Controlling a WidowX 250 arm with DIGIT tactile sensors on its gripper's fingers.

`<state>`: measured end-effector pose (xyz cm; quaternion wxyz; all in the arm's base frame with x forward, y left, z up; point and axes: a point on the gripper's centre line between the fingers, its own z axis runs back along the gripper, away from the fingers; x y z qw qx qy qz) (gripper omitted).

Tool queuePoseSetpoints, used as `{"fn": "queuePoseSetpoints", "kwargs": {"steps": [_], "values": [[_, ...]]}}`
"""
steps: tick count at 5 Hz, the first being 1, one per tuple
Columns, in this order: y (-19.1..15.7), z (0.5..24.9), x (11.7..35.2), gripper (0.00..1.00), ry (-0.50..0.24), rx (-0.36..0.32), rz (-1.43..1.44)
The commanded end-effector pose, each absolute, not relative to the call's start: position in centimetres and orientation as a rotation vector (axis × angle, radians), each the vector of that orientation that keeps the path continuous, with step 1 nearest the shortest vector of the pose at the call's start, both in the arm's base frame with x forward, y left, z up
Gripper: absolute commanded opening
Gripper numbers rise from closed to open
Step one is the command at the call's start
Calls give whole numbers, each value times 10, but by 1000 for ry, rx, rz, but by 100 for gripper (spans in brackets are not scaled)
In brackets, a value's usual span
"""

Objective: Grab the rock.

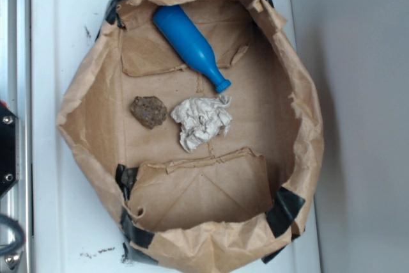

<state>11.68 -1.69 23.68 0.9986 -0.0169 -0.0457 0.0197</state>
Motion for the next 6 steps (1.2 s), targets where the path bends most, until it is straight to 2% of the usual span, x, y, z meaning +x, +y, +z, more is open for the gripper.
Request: {"fn": "queuePoseSetpoints", "kwargs": {"steps": [1, 2, 3, 4, 5, 6], "values": [[-17, 237, 117, 100, -91, -34, 39], [-26, 240, 145, 100, -99, -79, 46], [-24, 230, 187, 100, -93, -94, 21], [-27, 208, 193, 100, -180, -57, -100], [-9, 160, 216, 100, -226, -39, -172], [11, 128, 245, 100, -202, -54, -211]]}}
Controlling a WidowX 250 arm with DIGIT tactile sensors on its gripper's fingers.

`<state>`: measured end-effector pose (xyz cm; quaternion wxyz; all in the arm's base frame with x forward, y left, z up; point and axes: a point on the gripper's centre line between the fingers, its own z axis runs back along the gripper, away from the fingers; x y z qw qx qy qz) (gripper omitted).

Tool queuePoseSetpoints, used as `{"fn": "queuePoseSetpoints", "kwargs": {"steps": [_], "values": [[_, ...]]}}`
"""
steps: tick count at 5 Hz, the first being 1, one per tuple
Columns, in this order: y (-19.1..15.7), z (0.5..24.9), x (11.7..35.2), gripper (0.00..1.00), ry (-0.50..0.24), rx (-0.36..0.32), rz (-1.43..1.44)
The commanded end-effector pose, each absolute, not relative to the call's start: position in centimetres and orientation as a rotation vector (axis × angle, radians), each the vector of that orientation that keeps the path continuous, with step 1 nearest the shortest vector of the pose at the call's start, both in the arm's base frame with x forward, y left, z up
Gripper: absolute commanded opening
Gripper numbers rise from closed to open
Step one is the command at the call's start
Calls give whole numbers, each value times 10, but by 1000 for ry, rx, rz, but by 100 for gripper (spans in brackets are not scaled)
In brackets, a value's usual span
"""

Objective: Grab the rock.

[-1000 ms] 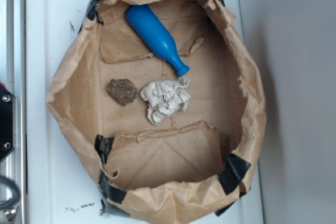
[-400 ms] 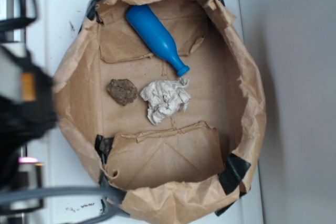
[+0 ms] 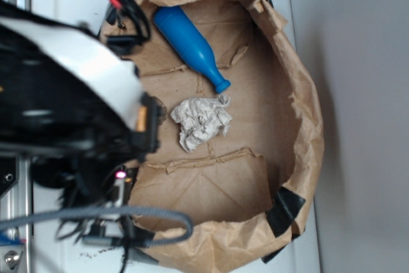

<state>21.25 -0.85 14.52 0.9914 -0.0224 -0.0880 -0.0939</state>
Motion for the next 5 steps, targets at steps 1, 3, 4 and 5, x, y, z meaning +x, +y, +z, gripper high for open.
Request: {"fn": "queuePoseSetpoints", "kwargs": {"steps": [1, 3, 4, 5], "values": [[25, 109, 251, 100, -145, -34, -201], [25, 109, 251, 100, -145, -34, -201], [25, 109, 251, 100, -145, -34, -201], [33, 87, 263, 100, -170, -15, -201]]}}
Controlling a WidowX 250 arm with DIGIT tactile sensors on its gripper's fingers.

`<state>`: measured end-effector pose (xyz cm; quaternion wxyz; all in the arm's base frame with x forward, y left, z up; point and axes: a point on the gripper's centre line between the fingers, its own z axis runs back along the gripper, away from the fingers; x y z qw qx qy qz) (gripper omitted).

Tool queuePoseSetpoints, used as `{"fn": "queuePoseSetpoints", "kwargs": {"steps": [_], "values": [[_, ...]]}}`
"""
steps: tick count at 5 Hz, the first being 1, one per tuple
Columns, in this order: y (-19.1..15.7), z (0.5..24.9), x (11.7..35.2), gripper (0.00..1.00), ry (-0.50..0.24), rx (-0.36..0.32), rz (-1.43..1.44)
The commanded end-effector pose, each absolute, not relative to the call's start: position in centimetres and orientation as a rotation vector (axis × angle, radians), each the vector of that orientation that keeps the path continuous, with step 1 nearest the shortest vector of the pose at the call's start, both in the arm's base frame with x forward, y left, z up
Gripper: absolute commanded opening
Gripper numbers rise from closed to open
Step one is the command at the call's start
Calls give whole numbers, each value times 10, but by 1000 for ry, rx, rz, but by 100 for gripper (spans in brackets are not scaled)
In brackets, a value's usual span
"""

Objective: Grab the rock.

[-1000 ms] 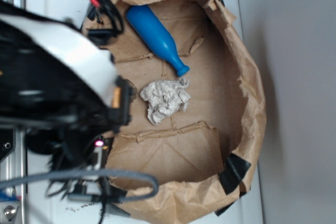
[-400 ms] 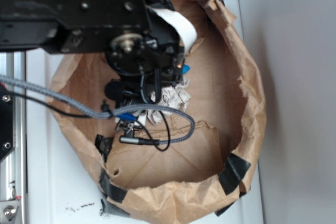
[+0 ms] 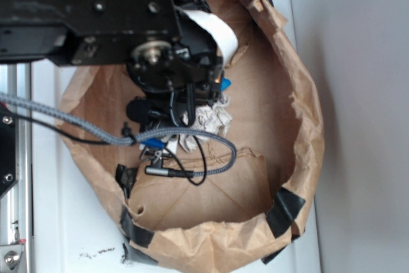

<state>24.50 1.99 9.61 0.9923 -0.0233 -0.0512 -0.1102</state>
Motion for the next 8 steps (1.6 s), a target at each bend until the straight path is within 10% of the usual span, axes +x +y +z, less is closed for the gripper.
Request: {"fn": "queuePoseSetpoints", "kwargs": {"steps": [1, 3, 6, 8], "values": [[52, 66, 299, 100, -158, 26, -195], [68, 30, 314, 100, -68, 57, -216], [57, 101, 281, 100, -189, -66, -329], [45, 77, 251, 100, -35, 21, -380]]}}
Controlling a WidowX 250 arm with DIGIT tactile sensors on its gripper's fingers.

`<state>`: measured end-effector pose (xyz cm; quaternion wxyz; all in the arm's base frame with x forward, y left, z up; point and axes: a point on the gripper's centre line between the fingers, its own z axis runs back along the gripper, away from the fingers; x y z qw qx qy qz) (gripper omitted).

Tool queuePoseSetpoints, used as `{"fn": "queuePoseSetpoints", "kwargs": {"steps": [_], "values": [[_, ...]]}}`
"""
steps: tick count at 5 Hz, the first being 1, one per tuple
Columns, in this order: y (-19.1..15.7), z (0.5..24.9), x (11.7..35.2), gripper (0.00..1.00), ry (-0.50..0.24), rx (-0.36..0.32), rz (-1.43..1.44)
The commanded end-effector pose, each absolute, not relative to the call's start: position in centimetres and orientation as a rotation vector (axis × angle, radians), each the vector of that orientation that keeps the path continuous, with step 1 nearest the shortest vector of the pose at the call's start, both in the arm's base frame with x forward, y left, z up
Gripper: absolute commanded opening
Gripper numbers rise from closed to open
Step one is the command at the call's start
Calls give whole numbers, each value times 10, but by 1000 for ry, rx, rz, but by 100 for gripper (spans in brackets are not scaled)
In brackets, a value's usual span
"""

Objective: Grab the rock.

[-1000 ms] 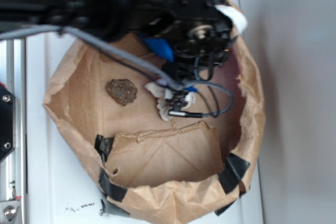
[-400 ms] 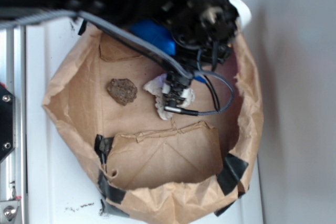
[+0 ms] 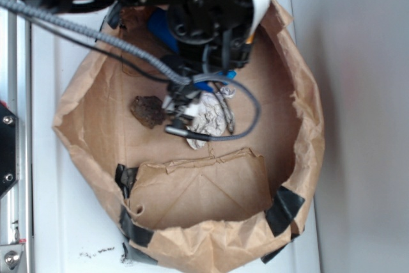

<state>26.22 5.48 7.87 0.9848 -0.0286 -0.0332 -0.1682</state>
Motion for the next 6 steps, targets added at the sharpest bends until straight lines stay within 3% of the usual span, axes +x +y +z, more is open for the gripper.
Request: {"fn": "queuePoseSetpoints", "kwargs": {"steps": [1, 5, 6], "values": [[40, 65, 232, 100, 12, 24, -439], [40, 65, 232, 100, 12, 24, -439], [30, 57, 227, 100, 26, -19, -438]]}}
